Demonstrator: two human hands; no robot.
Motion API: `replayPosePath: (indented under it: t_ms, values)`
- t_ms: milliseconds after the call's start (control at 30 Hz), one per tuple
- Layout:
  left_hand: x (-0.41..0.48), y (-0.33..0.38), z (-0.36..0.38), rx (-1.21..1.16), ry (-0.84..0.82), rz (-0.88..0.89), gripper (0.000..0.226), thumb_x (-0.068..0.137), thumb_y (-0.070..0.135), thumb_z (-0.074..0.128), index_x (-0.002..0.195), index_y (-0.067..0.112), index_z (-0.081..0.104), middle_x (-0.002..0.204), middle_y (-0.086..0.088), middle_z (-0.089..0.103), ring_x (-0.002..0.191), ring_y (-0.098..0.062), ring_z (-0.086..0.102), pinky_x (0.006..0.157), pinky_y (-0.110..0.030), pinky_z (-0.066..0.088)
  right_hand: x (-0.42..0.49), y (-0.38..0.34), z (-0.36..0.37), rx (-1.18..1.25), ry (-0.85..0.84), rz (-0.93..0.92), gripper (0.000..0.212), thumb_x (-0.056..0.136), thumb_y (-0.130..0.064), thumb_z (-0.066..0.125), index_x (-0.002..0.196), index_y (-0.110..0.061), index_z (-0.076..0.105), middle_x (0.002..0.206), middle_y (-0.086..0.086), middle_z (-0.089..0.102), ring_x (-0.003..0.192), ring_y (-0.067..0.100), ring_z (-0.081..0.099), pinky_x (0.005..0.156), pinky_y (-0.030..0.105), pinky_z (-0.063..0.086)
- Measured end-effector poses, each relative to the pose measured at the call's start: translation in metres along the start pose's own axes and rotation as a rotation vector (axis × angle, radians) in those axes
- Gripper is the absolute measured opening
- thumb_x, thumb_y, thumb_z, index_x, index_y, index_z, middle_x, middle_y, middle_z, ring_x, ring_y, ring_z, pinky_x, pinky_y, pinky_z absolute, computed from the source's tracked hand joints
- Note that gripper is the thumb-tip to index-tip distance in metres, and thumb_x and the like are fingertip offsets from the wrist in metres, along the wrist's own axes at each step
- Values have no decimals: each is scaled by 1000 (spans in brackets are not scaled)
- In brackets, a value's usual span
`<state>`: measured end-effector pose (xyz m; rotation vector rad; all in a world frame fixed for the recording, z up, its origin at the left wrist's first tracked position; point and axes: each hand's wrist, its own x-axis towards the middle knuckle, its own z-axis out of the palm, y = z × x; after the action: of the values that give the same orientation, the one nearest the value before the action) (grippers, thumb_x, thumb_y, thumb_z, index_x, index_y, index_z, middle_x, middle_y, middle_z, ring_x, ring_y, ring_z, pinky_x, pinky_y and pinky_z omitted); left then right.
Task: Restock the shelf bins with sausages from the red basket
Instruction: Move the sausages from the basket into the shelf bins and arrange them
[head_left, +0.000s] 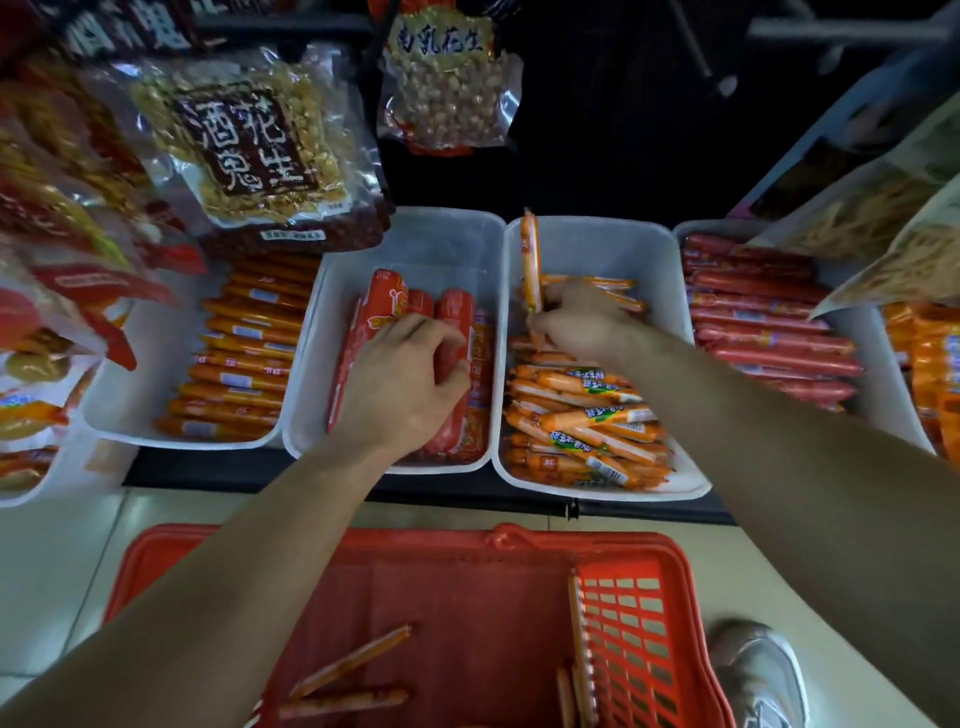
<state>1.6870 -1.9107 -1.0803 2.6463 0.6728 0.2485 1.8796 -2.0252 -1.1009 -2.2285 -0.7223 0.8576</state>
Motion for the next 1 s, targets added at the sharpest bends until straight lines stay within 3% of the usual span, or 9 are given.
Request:
replayPosePath:
  t_ms: [100,200,333,433,533,600,700,833,1000]
  values:
    - [6,7,0,-51,-7,-35,22,90,35,62,111,28,63,116,6,59,109,-17,56,94,-38,49,-10,10,-31,-406,129,-144,12,93,-19,57,101,-19,65,104,9,58,89,27,61,81,37,52]
    - [10,25,3,-116,-23,-46,25,91,36,61,113,26,61,117,5,58,113,-18,55,95,-40,49,-25,30,-46,-742,10,-113,32,90,-26,58,121,-25,64,117,10,51,108,34,58,92,43,50]
    - [19,68,13,39,-215,140,56,90,55,59,136,25,50,137,1,52,128,-19,45,105,-37,40,-58,55,-56,-691,124,-194,41,89,-42,51,126,-27,63,123,7,60,114,32,58,94,43,48]
    - [27,94,40,266,-565,276,93,86,77,42,157,23,18,164,-2,19,150,-23,17,122,-42,15,-84,74,-59,-740,-7,-258,74,86,-65,21,147,-30,44,143,-1,52,133,25,46,113,46,27]
    - [32,89,66,508,-644,399,81,94,70,13,159,24,0,168,-3,6,153,-26,7,122,-48,8,-101,97,-45,-966,-89,-306,78,91,-64,7,158,-26,23,159,-6,34,148,18,27,120,52,-4]
    - [45,82,69,582,-575,448,72,97,61,6,159,26,0,166,-2,14,151,-25,17,121,-45,15,-104,106,-39,-974,9,-312,71,94,-52,16,153,-21,37,153,-1,45,143,21,36,120,58,1]
    - [62,84,70,613,-541,379,68,102,57,15,159,25,-4,167,-5,11,152,-27,16,122,-44,17,-102,106,-40,-899,120,-335,64,91,-45,27,144,-21,51,146,4,52,136,26,44,119,61,14]
    - [63,92,76,497,-572,233,71,102,55,25,159,25,-8,168,-5,-1,154,-28,2,124,-44,5,-97,95,-45,-996,-53,-268,78,94,-69,6,160,-26,7,168,5,3,154,23,3,119,58,-14]
    - [27,82,58,520,-709,332,94,92,74,29,157,25,-17,162,-6,-30,151,-25,-21,124,-41,-5,-90,85,-46,-1087,-160,-201,116,71,-97,13,158,-23,-12,165,10,-19,152,28,-14,117,61,-14]
